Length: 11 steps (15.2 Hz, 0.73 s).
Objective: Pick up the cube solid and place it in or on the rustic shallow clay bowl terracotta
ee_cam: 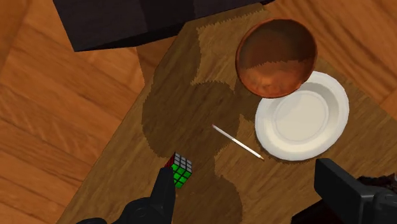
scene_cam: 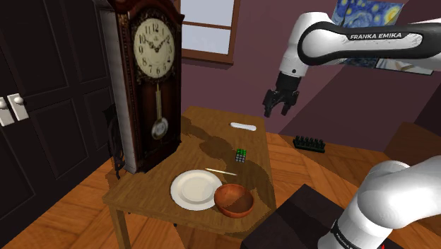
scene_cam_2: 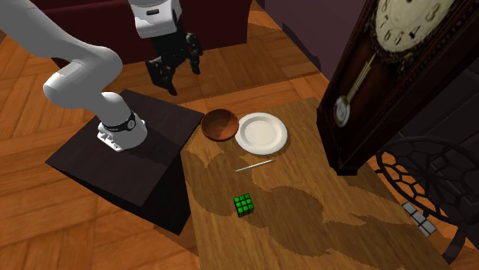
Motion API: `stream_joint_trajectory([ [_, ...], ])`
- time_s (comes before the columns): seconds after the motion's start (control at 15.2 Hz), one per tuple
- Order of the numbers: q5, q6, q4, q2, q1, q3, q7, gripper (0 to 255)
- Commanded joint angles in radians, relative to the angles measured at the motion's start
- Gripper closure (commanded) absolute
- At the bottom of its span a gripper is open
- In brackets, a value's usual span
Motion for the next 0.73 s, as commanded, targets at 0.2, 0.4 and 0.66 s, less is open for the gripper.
stream_joint_trajectory([
  [0.2, -0.007, 0.152, -0.021, 0.141, -0.025, 0.002, 0.038, 0],
  [0.4, -0.012, 0.238, -0.023, 0.234, -0.041, 0.000, 0.059, 0],
  [0.66, -0.021, 0.345, -0.008, 0.366, -0.060, -0.005, 0.088, 0],
])
